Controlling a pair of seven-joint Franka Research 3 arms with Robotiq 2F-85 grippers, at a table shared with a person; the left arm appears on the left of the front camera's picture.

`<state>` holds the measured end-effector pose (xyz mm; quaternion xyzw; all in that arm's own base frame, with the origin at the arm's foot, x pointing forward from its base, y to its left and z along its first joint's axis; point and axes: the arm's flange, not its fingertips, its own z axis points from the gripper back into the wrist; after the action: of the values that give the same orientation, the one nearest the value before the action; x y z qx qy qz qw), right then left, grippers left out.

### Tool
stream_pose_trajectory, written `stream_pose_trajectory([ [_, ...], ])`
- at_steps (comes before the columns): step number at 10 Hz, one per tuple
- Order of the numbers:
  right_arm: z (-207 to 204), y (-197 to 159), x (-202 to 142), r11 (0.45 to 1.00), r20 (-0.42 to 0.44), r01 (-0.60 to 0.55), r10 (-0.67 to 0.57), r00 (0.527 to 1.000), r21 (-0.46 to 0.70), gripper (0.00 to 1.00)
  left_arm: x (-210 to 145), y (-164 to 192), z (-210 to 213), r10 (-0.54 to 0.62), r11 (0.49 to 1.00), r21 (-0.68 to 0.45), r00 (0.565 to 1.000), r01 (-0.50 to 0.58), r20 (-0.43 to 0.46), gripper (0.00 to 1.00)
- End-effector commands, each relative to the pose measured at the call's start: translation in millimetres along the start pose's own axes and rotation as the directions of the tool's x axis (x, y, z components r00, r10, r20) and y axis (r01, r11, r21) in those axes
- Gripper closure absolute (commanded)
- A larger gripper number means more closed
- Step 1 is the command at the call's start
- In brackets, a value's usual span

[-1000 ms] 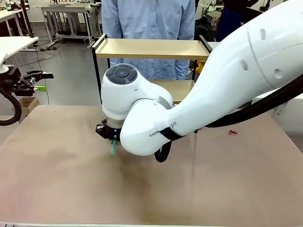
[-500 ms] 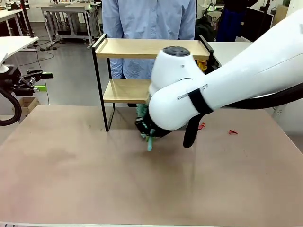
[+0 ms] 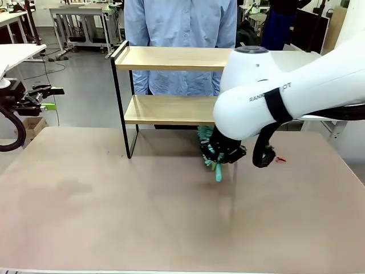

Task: Clean the shelf.
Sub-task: Clean the specific section of the Shelf indicated by the human with the Duster.

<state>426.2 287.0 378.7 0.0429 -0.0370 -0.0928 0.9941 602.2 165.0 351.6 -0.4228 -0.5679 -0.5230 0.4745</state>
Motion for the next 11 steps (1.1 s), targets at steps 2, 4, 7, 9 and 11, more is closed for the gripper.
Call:
stream_pose_trajectory([
  [2, 0.7, -39.5, 2.3, 0.998, -0.021, 0.021, -0.023, 1.000, -0.064, 0.87, 2.8, -1.7, -0.6, -0.014, 1.000, -0.006, 1.000, 0.014, -0.003, 0.00],
  [4, 10.0, -49.4, -5.7, 0.995, 0.048, -0.066, 0.070, 0.996, -0.077, 0.87, 2.8, -1.7, -0.6, -0.014, 1.000, -0.006, 1.000, 0.014, -0.003, 0.00],
  [7, -2.3, -37.4, 5.4, 0.998, -0.018, 0.029, -0.030, 0.999, -0.057, 0.87, 2.8, -1.7, -0.6, -0.014, 1.000, -0.006, 1.000, 0.014, -0.003, 0.00],
  [9, 21.9, -46.2, -1.5, 0.996, 0.048, -0.086, 0.086, 0.995, 0.006, 0.87, 2.8, -1.7, -0.6, -0.014, 1.000, -0.006, 1.000, 0.014, -0.003, 0.00],
  [11, 49.4, -69.7, -12.1, 0.970, 0.040, -0.237, 0.236, 0.971, 0.050, 0.87, 2.8, -1.7, -0.6, -0.014, 1.000, -0.006, 1.000, 0.014, -0.003, 0.00],
])
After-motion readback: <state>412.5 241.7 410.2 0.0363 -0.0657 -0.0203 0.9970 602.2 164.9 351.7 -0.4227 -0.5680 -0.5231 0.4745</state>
